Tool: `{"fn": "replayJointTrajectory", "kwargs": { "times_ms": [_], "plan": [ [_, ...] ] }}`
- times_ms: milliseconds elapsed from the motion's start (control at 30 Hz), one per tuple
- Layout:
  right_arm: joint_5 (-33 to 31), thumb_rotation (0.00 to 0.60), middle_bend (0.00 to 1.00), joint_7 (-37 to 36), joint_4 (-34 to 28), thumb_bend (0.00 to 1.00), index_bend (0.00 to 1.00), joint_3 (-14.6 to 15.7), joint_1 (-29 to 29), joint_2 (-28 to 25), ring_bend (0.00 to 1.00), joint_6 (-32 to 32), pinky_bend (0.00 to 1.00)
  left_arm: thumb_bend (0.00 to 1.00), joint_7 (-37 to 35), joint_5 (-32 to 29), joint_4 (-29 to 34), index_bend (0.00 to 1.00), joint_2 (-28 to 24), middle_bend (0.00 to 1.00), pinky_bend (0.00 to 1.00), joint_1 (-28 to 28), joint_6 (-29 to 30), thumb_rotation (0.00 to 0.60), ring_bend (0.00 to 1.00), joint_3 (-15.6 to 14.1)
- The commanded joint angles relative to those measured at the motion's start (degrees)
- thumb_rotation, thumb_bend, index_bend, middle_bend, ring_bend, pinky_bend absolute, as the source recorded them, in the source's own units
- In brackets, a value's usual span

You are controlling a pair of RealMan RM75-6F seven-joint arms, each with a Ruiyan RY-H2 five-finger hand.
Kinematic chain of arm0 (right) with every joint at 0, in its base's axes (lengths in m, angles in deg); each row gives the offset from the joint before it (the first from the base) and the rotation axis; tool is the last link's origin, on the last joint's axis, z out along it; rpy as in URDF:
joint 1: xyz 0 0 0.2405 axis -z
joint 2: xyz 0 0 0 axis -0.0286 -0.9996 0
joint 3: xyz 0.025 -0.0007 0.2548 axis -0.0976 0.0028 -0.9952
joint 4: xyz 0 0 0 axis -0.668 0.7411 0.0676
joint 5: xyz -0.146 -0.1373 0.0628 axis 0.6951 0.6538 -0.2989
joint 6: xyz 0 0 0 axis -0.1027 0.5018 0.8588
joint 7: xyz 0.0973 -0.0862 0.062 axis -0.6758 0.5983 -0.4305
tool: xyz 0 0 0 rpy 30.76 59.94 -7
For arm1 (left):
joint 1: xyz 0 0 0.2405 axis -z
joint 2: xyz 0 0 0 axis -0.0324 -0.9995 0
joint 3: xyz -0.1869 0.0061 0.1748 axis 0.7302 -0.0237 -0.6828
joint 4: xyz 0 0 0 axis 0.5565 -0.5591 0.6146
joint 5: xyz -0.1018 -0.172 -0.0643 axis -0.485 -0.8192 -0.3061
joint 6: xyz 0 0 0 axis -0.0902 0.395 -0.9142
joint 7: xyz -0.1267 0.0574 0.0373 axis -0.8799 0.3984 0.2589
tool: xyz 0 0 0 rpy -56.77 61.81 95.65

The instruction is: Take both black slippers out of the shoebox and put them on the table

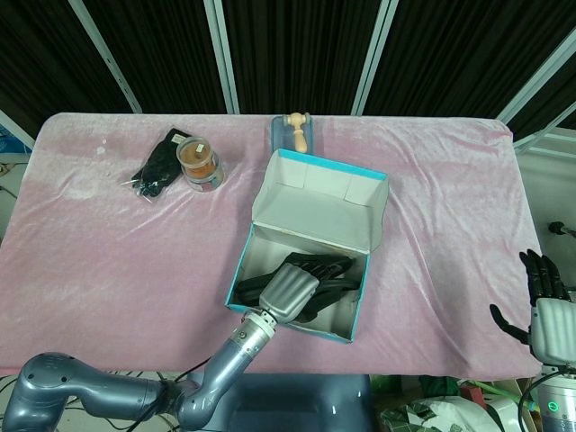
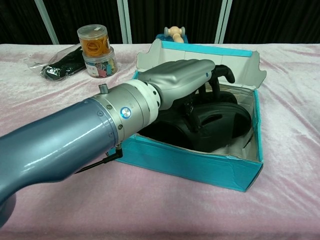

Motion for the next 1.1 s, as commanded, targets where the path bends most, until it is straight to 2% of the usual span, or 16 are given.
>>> {"fn": "replayJointTrajectory", "kwargs": {
  "times_ms": [33,200,600,700,867,967,1100],
  "plan": [
    [0.04,0.6,0.05,-0.06,0.08,0.17,0.08,0.06,0.07,0.0,0.0,-0.11,0.22,0.18,0.93,-0.31,-2.09,0.16,1.53,0.3,0.48,0.77,1.08,0.6,0.31,-0.29],
    [0.02,0.6,0.05,-0.42,0.05,0.17,0.08,0.02,0.36,-0.15,0.0,-0.01,0.22,0.18,0.58,-0.68,-4.56,0.15,3.35,0.28,0.44,1.99,0.77,0.6,0.26,-0.01],
    [0.02,0.6,0.05,-1.78,0.66,0.17,0.08,0.03,1.07,-0.08,0.01,0.2,0.22,0.17,3.2,-0.69,-9.39,0.18,6.35,0.3,0.45,3.73,0.96,0.6,0.27,-2.07],
    [0.03,0.6,0.05,-2.02,0.8,0.17,0.08,0.01,1.15,-0.01,0.01,0.16,0.22,0.21,2.95,0.22,-11.37,0.27,7.66,0.36,0.54,3.77,1.81,0.6,0.36,-2.38],
    [0.12,0.6,0.05,-2.36,0.97,0.17,0.08,-0.1,1.22,0.03,0.01,0.21,0.22,0.31,-0.71,4.7,-13.68,0.44,9.18,0.53,0.72,3.09,4.48,0.6,0.55,-2.61],
    [0.13,0.6,0.05,-2.31,0.96,0.17,0.08,-0.15,1.19,0.05,0.01,0.08,0.22,0.32,-4.03,7.7,-13.52,0.48,8.9,0.57,0.75,2.51,5.81,0.6,0.59,-2.43],
    [0.19,0.6,0.05,-2.12,0.9,0.17,0.08,-0.16,1.09,0.09,0.01,-0.16,0.22,0.32,-7.34,9.37,-10.68,0.48,7.25,0.58,0.75,1.39,6.67,0.6,0.59,-1.71]
  ]
}}
